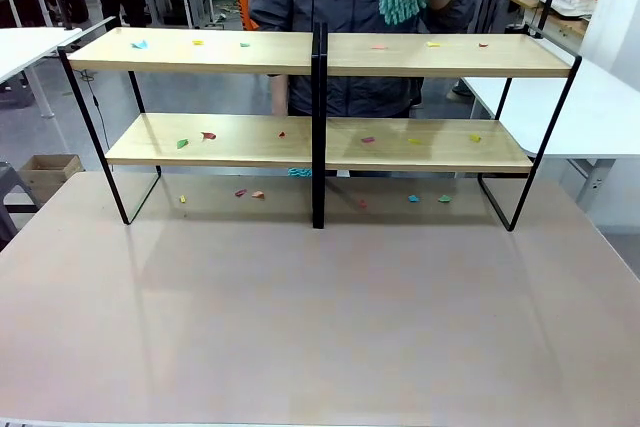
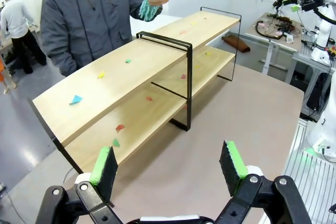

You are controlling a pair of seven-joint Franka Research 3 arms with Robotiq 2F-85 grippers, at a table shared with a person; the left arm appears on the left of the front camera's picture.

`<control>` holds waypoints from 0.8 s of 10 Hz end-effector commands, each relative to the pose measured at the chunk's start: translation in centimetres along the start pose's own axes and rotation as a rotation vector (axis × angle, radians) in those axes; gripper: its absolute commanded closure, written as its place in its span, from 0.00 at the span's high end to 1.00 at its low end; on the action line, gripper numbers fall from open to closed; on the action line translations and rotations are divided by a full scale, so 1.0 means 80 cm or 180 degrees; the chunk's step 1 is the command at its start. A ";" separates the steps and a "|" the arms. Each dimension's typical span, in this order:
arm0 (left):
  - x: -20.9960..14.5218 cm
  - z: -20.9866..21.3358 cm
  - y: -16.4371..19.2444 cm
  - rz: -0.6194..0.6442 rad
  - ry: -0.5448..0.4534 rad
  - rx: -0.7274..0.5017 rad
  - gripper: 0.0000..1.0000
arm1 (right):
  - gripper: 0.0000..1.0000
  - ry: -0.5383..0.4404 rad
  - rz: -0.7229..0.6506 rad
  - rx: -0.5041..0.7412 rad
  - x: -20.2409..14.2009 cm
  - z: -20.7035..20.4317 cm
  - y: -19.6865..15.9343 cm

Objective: Clean the shelves.
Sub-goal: Pick up the Duster when the human hands it over.

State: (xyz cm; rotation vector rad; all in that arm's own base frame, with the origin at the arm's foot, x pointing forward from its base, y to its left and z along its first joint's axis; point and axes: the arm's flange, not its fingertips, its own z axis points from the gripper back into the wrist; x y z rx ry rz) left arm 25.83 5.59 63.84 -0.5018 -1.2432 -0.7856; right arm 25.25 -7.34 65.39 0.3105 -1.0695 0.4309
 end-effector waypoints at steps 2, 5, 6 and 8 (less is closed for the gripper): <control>0.000 0.000 -0.002 -0.0021 -0.0006 -0.0023 1.00 | 1.00 -0.0019 0.0008 0.0008 0.001 0.002 0.001; 0.000 0.000 -0.002 -0.0021 -0.0006 -0.0023 1.00 | 1.00 -0.0019 0.0008 0.0008 0.001 0.002 0.001; 0.000 0.000 -0.002 -0.0021 -0.0006 -0.0023 1.00 | 1.00 -0.0019 0.0008 0.0008 0.001 0.002 0.001; 0.000 0.000 -0.002 -0.0021 -0.0006 -0.0023 1.00 | 1.00 -0.0019 0.0008 0.0008 0.001 0.002 0.001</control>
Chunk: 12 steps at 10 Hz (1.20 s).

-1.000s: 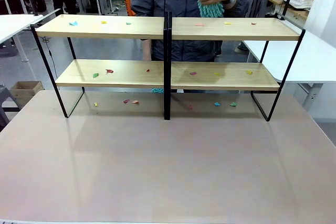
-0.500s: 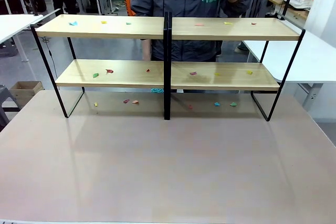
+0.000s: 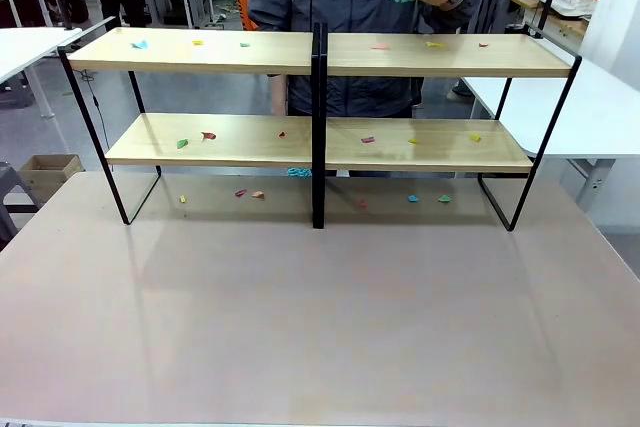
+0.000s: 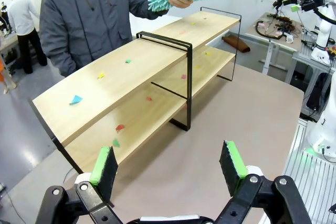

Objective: Clean the shelves.
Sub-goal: Pick up the Duster when the human hands it over.

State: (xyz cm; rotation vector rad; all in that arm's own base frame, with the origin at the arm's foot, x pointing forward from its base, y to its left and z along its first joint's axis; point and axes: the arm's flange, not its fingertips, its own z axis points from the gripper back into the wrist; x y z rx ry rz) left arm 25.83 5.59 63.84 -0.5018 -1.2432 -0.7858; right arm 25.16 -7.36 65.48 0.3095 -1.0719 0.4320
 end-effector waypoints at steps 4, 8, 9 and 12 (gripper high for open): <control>0.000 0.000 -0.001 -0.0021 -0.0006 -0.0023 1.00 | 1.00 -0.0012 0.0002 0.0010 0.000 0.001 0.001; 0.000 0.000 -0.001 -0.0021 -0.0006 -0.0023 1.00 | 1.00 0.0872 -0.1522 0.0211 0.111 -0.050 -0.006; 0.000 0.000 -0.001 -0.0021 -0.0006 -0.0023 1.00 | 1.00 0.0778 -0.2116 0.0397 0.149 -0.085 -0.004; 0.000 0.000 -0.001 -0.0021 -0.0006 -0.0023 1.00 | 1.00 0.0677 -0.1685 0.0757 0.079 -0.059 -0.004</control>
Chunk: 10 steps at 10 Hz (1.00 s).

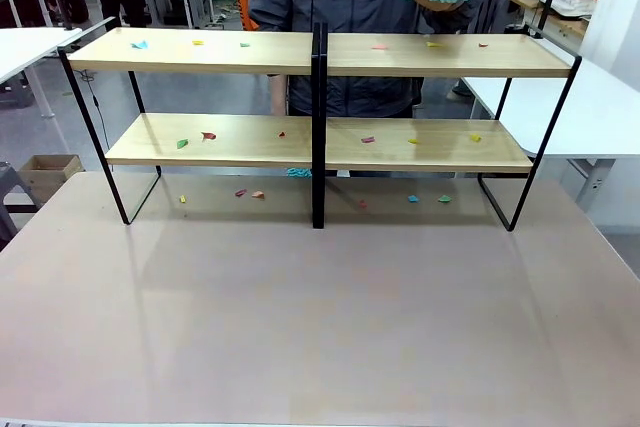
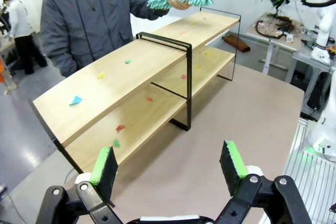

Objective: Clean the shelves.
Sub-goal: Pick up the Duster when the human hands it over.

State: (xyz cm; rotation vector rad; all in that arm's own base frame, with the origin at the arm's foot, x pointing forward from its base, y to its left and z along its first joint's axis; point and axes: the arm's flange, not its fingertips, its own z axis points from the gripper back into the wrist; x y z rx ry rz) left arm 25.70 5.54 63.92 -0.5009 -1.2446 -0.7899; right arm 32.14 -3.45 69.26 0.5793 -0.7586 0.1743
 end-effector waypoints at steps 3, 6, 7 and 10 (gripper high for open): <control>-0.001 -0.001 0.000 -0.0008 -0.0004 -0.0019 1.00 | 1.00 0.0379 -0.1438 0.0934 0.061 -0.053 0.019; -0.001 -0.001 0.000 -0.0008 -0.0004 -0.0019 1.00 | 1.00 0.0678 -0.1974 0.1198 0.109 -0.131 0.033; -0.001 -0.001 0.000 -0.0008 -0.0004 -0.0019 1.00 | 1.00 0.0820 -0.2165 0.1226 0.123 -0.155 0.033; -0.001 -0.001 0.000 -0.0008 -0.0004 -0.0019 1.00 | 1.00 0.0917 -0.2367 0.1260 0.140 -0.208 0.032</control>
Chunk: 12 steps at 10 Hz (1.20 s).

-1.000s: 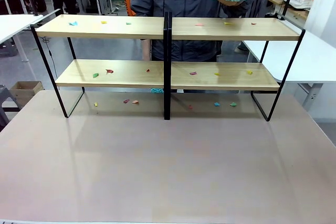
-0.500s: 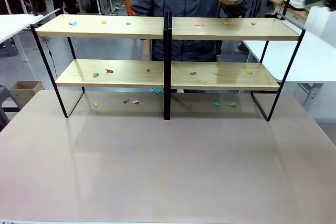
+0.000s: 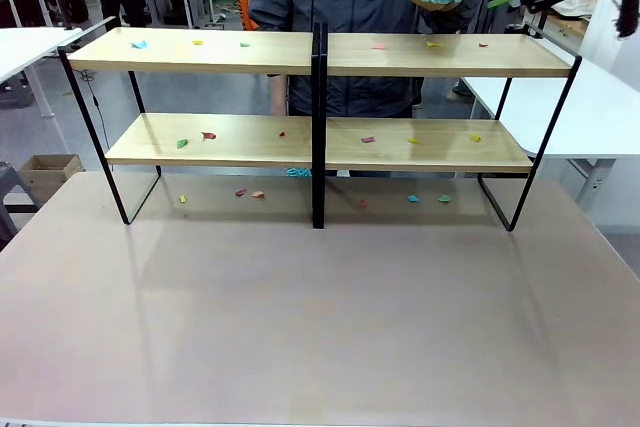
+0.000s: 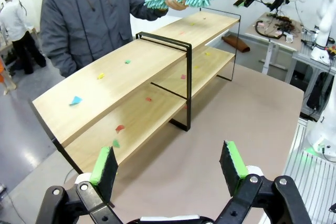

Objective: Clean the shelves.
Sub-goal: Pick up the Duster when the human hands it over.

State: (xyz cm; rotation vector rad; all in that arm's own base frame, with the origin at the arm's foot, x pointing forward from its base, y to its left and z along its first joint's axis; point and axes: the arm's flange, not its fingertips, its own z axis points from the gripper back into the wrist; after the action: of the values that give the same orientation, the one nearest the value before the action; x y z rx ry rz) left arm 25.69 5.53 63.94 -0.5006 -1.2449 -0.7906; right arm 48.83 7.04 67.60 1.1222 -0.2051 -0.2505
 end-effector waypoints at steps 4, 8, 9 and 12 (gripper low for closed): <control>-0.001 -0.001 0.000 -0.0006 -0.0004 -0.0018 1.00 | 1.00 0.0026 -0.0220 0.0174 0.021 -0.020 0.002; -0.001 -0.001 0.000 -0.0006 -0.0004 -0.0018 1.00 | 0.43 -0.0054 -0.0224 0.0192 0.027 -0.020 -0.008; -0.001 -0.001 0.000 -0.0006 -0.0004 -0.0018 1.00 | 0.00 -0.0121 -0.0201 0.0168 0.027 -0.019 -0.010; -0.001 -0.001 0.000 -0.0006 -0.0004 -0.0018 1.00 | 0.00 -0.0209 -0.0181 0.0103 0.027 -0.014 -0.016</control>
State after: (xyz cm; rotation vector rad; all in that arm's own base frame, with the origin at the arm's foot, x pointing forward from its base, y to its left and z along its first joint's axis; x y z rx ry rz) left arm 25.69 5.53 63.94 -0.5006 -1.2449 -0.7906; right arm 51.32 6.68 66.37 1.1624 -0.2148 -0.3269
